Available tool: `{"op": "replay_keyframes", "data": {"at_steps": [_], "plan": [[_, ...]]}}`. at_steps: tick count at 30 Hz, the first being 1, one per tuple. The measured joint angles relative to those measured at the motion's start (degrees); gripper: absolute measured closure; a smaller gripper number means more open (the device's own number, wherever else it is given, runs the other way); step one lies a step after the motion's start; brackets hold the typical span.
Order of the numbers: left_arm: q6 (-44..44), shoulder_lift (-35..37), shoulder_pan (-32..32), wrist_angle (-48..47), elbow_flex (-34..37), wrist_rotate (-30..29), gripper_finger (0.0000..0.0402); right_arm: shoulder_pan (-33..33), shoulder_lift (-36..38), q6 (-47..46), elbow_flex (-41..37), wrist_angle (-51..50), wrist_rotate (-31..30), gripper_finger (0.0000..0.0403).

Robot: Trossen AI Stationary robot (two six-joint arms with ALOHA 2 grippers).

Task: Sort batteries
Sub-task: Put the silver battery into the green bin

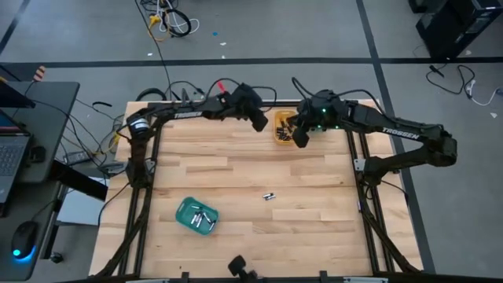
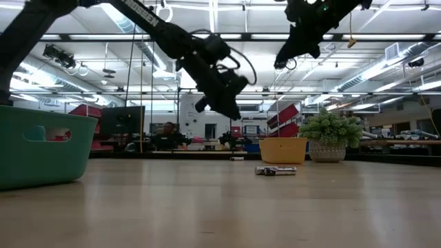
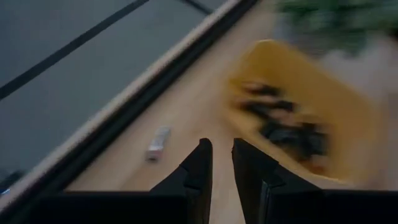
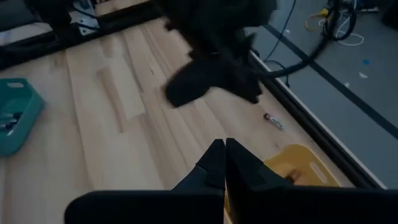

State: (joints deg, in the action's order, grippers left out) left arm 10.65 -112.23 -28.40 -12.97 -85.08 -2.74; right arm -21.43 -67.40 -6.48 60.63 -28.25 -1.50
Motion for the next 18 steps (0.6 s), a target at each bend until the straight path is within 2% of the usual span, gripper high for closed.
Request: {"op": "replay_keyframes", "data": {"at_steps": [4,8,14,18], "plan": [[1.8,-3.7,-2.9,-3.5,-3.3,-1.3,0.0342,0.0,0.2,-0.6,-0.4,0.8,0.0,0.0402],[5.4,-5.8,-4.6,-3.8,-4.0,2.3,0.0342,1.0,0.1,-1.3,-0.5,1.4,0.0,0.0402],[16.6,-6.3,-4.2,-3.5,-4.0,3.9,0.0342,3.4,0.1,-0.6,-0.5,1.7,0.3,0.0398],[16.8,-6.3,-3.7,-2.0,-4.0,3.8,0.0342,4.7,0.1,-0.4,-0.5,1.6,0.3,0.0400]]}}
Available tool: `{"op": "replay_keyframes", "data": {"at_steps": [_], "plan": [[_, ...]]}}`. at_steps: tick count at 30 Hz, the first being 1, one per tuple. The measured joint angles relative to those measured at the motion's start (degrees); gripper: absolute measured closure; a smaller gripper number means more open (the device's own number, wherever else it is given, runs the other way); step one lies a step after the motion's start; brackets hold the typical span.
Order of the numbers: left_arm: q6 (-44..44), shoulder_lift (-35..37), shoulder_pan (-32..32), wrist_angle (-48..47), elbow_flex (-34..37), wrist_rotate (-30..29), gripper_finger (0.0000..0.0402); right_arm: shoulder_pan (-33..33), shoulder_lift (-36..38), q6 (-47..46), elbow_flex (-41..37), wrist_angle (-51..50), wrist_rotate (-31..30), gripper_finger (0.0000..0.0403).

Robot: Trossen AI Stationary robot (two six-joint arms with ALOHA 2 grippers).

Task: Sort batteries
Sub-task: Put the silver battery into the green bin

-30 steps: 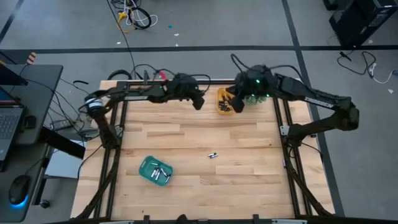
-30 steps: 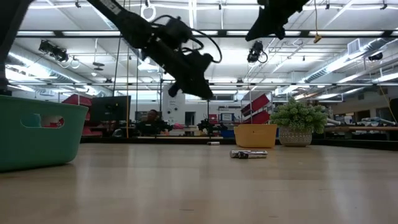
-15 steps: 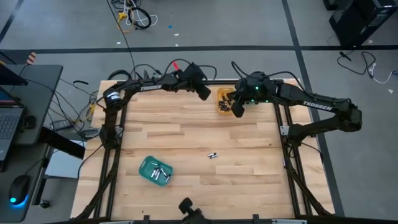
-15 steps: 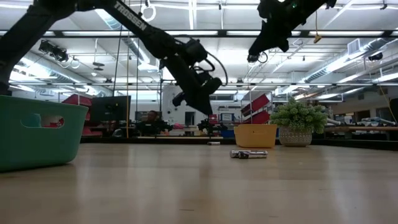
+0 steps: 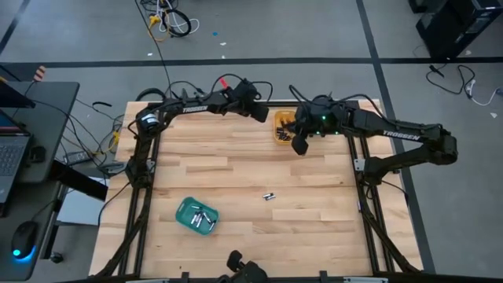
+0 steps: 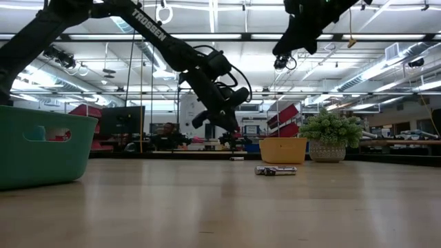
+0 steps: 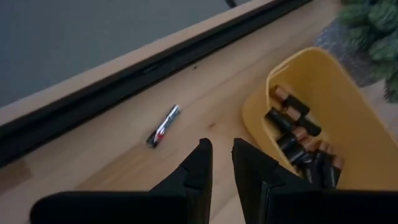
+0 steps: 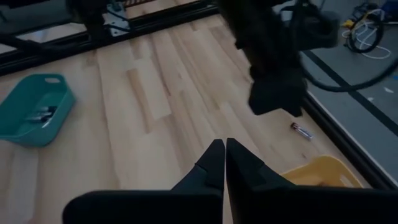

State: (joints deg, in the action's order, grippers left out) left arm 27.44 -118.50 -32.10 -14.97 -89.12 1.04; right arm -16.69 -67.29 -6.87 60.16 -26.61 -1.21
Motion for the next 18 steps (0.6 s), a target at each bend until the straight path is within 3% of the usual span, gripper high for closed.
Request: {"op": "replay_keyframes", "data": {"at_steps": [6,9,13,18], "plan": [[0.2,0.0,0.0,5.5,0.0,-0.3,0.0342,2.0,0.0,-0.4,0.0,0.1,0.0,0.0402],[7.7,0.1,-0.9,2.9,0.0,0.5,0.0342,2.4,0.0,0.4,0.0,0.5,-0.1,0.0399],[8.9,-0.9,-3.6,-0.1,0.0,0.8,0.0341,3.0,0.0,-0.6,0.0,0.5,-0.1,0.0398],[9.3,-3.7,-4.9,2.2,0.0,6.7,0.0341,3.5,0.0,-0.9,0.0,0.5,-0.1,0.0402]]}}
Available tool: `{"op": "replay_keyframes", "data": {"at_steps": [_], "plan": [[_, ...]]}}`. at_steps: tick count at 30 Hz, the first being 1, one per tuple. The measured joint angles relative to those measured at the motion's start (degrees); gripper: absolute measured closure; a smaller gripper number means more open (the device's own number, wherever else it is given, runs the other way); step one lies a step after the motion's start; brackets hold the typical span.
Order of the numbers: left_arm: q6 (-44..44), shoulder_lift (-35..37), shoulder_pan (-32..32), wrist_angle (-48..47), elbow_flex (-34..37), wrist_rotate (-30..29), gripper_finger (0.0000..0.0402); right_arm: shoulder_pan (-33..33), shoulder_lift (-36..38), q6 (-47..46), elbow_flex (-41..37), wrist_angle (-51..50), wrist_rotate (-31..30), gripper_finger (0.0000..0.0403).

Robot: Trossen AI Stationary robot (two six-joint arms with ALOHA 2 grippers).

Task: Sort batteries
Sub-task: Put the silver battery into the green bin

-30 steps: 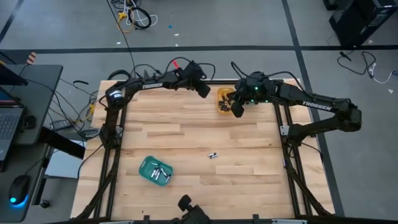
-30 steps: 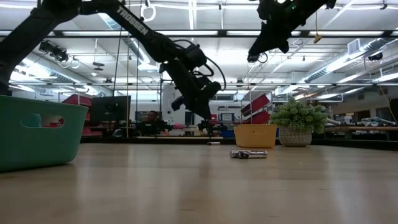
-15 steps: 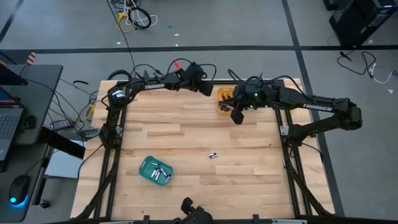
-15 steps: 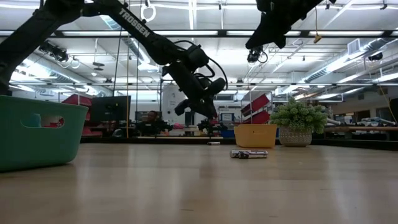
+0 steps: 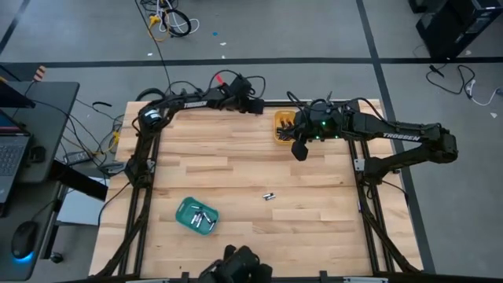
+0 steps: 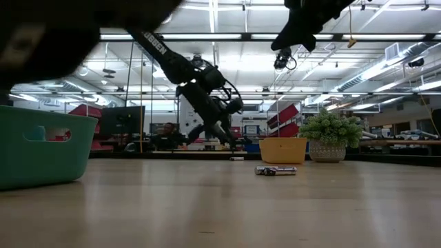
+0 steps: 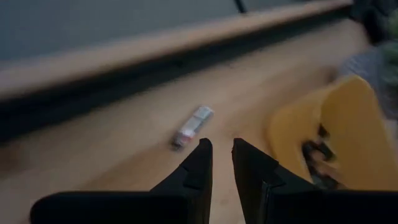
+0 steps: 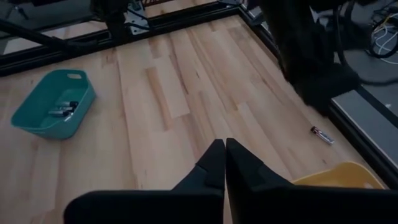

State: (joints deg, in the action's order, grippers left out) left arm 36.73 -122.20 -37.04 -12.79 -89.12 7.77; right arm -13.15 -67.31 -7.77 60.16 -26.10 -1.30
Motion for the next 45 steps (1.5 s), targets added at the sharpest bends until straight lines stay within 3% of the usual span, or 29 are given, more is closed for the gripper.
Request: {"op": "replay_keyframes", "data": {"at_steps": [5,18,32,45], "plan": [[2.4,-3.6,-0.8,2.0,0.0,7.7,0.0341,0.0,0.0,-0.2,0.0,0.3,0.0,0.0401],[4.8,-4.7,-1.0,7.0,0.0,2.2,0.0341,0.0,0.0,-0.2,0.0,0.5,-0.2,0.0402],[5.5,-4.7,-4.7,0.8,0.0,3.3,0.0341,0.0,0.0,-2.2,0.0,0.6,-0.2,0.0401],[5.6,-4.7,-3.9,4.1,0.0,5.7,0.0341,0.0,0.0,-2.2,0.0,0.8,-0.2,0.0401]]}}
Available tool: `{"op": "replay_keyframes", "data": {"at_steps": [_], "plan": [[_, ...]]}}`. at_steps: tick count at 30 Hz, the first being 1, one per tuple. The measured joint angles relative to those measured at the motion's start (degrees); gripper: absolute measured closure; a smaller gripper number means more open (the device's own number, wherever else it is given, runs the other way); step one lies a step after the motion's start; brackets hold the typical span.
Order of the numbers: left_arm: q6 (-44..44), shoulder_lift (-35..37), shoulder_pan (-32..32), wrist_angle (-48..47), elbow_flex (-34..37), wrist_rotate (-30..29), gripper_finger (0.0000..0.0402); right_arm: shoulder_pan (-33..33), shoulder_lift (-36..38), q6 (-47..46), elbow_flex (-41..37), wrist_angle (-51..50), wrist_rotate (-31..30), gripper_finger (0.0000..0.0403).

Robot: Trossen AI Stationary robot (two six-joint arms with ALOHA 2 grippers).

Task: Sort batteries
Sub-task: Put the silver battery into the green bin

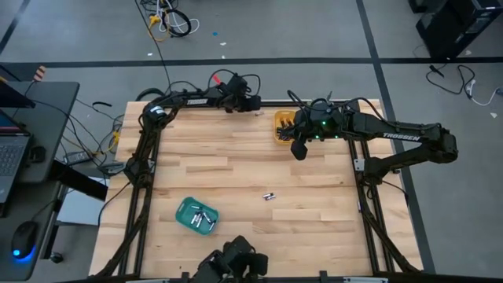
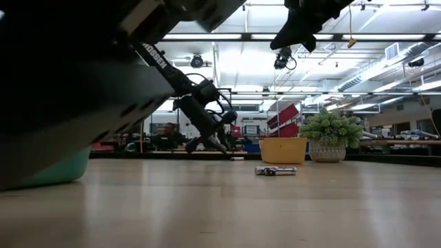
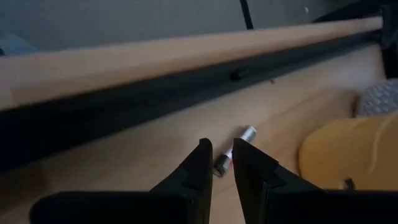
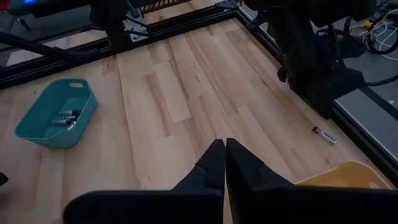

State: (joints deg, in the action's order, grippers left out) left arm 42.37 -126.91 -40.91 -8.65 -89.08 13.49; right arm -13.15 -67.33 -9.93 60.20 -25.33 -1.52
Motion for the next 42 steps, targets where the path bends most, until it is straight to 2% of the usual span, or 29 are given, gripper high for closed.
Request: {"op": "replay_keyframes", "data": {"at_steps": [5,7,15,20,21,24,26,29,32,35,38,42], "plan": [[-1.2,-0.1,0.0,0.3,0.0,5.1,0.0341,0.0,0.0,0.0,0.0,0.0,0.0,0.0402],[-1.4,-0.2,0.0,1.8,0.0,5.2,0.0341,0.0,0.0,0.0,0.0,0.0,0.0,0.0400],[-1.9,-0.2,0.9,13.9,0.0,-2.6,0.0341,0.0,0.0,-0.5,0.0,0.0,0.0,0.0401],[-1.6,-0.2,0.9,20.9,0.0,-3.2,0.0341,0.0,0.0,-0.7,0.0,0.0,0.0,0.0398],[-1.0,-0.2,0.9,22.1,0.0,-2.5,0.0341,0.0,0.0,-0.7,0.0,0.0,0.0,0.0398],[4.3,-0.3,0.8,25.7,0.1,4.6,0.0341,0.0,0.0,-0.7,0.0,0.0,0.0,0.0400],[4.5,-0.2,1.2,27.5,0.0,6.5,0.0341,0.1,0.0,-1.0,0.0,0.0,0.0,0.0401],[0.7,-0.1,1.8,27.4,0.0,6.9,0.0341,0.5,0.0,-1.0,0.0,0.0,0.0,0.0402],[-3.0,-0.2,1.8,24.3,0.0,10.2,0.0341,0.7,0.0,-1.0,0.0,0.0,0.1,0.0401],[-0.3,-0.1,1.5,15.7,0.0,8.2,0.0343,0.7,0.0,-1.0,0.0,0.1,0.1,0.0401],[-1.0,-0.2,0.5,7.4,0.1,8.7,0.0346,0.8,0.0,-1.0,0.0,0.1,0.1,0.0402],[-4.7,-0.2,-0.1,2.6,0.1,8.1,0.0348,0.8,0.0,-1.0,0.0,0.6,0.1,0.0401]]}}
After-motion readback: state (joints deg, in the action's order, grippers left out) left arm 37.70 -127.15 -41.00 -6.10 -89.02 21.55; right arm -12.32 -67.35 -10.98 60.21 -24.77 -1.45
